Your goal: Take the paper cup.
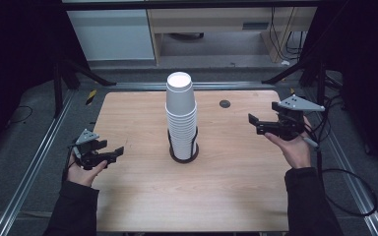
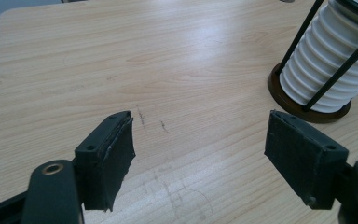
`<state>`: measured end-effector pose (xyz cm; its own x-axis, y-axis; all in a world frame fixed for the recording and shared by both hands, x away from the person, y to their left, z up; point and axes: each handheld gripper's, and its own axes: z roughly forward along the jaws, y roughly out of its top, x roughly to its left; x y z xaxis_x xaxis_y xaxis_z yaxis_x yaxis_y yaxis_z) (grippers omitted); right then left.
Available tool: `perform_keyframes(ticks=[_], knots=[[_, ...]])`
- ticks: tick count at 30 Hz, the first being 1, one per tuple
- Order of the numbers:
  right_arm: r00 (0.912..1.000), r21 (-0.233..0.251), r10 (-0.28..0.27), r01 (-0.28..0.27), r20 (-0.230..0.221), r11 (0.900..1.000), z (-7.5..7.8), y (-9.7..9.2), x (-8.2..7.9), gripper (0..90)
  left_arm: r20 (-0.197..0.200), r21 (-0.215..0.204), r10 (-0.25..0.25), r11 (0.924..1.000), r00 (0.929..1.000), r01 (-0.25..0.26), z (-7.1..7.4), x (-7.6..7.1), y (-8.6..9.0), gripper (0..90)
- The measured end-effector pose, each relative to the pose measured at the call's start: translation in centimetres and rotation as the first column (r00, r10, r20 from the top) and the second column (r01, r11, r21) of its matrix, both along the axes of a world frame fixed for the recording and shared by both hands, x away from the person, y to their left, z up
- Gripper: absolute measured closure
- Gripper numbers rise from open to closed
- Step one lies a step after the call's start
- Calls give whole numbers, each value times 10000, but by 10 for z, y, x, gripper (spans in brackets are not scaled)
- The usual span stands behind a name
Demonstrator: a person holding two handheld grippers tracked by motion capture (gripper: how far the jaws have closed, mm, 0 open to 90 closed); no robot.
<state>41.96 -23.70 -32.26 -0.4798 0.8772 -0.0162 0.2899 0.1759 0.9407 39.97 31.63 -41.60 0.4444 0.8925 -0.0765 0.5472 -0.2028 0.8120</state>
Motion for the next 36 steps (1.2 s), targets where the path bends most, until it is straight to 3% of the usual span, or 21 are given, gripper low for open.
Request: perform_keyframes(ticks=[10, 16, 28, 36], knots=[[9970, -229, 663, -654, 411, 9976, 28, 29, 5, 91, -78, 61, -61, 10000, 10000, 62, -5, 1, -3, 228], [9901, -164, 1239, -1230, 656, 9923, 44, 50, 8, 91, -176, 139, -82, 9999, 9998, 84, -8, 1, -5, 228], [9779, -242, 1923, -1909, 819, 9813, 58, 82, 11, 89, -195, 152, -136, 9998, 9997, 138, -11, 2, -8, 229], [9626, -71, 2565, -2569, 868, 9664, 63, 109, 14, 88, -192, 113, -91, 9999, 9998, 94, -11, 2, -7, 231]])
